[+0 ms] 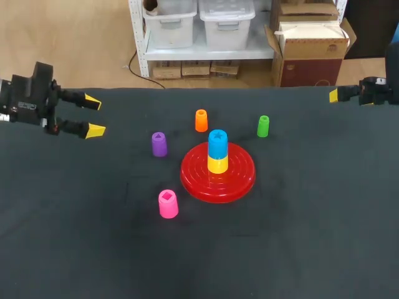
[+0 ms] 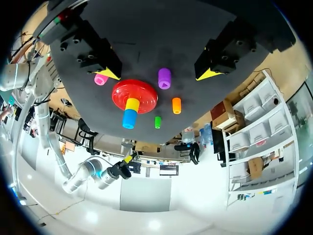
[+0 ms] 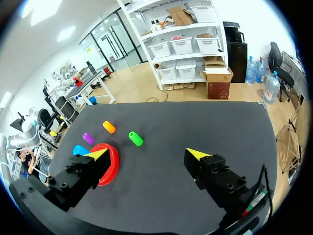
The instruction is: Pick up and stack the cylinders on the red base in this order: pink,purple,orange,green
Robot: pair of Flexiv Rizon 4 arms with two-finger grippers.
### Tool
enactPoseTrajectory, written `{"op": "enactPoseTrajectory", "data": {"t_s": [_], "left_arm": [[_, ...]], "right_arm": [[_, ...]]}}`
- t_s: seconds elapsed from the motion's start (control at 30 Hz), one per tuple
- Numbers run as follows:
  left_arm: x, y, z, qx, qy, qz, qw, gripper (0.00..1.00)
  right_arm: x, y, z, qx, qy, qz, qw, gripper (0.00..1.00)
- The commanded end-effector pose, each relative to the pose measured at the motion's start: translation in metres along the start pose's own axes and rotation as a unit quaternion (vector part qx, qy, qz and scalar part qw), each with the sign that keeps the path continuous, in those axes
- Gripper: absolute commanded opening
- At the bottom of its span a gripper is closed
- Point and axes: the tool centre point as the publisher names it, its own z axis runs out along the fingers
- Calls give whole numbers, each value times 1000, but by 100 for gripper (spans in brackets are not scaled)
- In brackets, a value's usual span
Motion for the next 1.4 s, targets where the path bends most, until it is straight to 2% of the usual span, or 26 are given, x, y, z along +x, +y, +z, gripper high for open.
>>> {"op": "enactPoseTrajectory", "data": {"t_s": [0.03, 0.13, 0.2, 0.33, 0.47, 0.63, 0.7, 0.73, 0.8, 0.93, 1.03, 1.1, 1.17, 1.23, 1.33, 1.4], "left_arm": [[1, -2, 0, -3, -2, 1, 1000, 100], [1, -2, 0, -3, -2, 1, 1000, 100], [1, -2, 0, -3, -2, 1, 1000, 100], [1, -2, 0, -3, -2, 1, 1000, 100], [1, -2, 0, -3, -2, 1, 1000, 100], [1, -2, 0, -3, -2, 1, 1000, 100], [1, -2, 0, -3, -2, 1, 1000, 100], [1, -2, 0, -3, -2, 1, 1000, 100], [1, -2, 0, -3, -2, 1, 1000, 100], [1, -2, 0, -3, -2, 1, 1000, 100], [1, -2, 0, -3, -2, 1, 1000, 100], [1, -2, 0, -3, -2, 1, 1000, 100], [1, -2, 0, -3, -2, 1, 1000, 100], [1, -2, 0, -3, -2, 1, 1000, 100], [1, -2, 0, -3, -2, 1, 1000, 100], [1, -2, 0, -3, -2, 1, 1000, 100]], "right_arm": [[-19, 23, 18, -32, 68, -77, 994, 100], [-32, 55, 39, -70, 148, -145, 976, 100], [-35, 73, 50, -95, 183, -185, 961, 100], [-31, 122, 68, -141, 265, -285, 910, 100], [-23, 165, 78, -178, 334, -369, 849, 100], [-13, 203, 93, -211, 414, -433, 773, 100], [-8, 215, 101, -216, 448, -458, 737, 100], [-5, 220, 106, -216, 468, -477, 712, 100], [4, 228, 114, -214, 498, -502, 674, 100], [20, 238, 126, -218, 550, -525, 612, 100], [29, 245, 133, -211, 572, -542, 579, 100], [33, 251, 136, -206, 579, -556, 560, 100], [36, 255, 138, -204, 581, -560, 554, 100], [37, 258, 140, -193, 582, -575, 542, 100], [35, 259, 140, -190, 577, -580, 543, 100], [32, 257, 140, -194, 565, -570, 565, 100]]}}
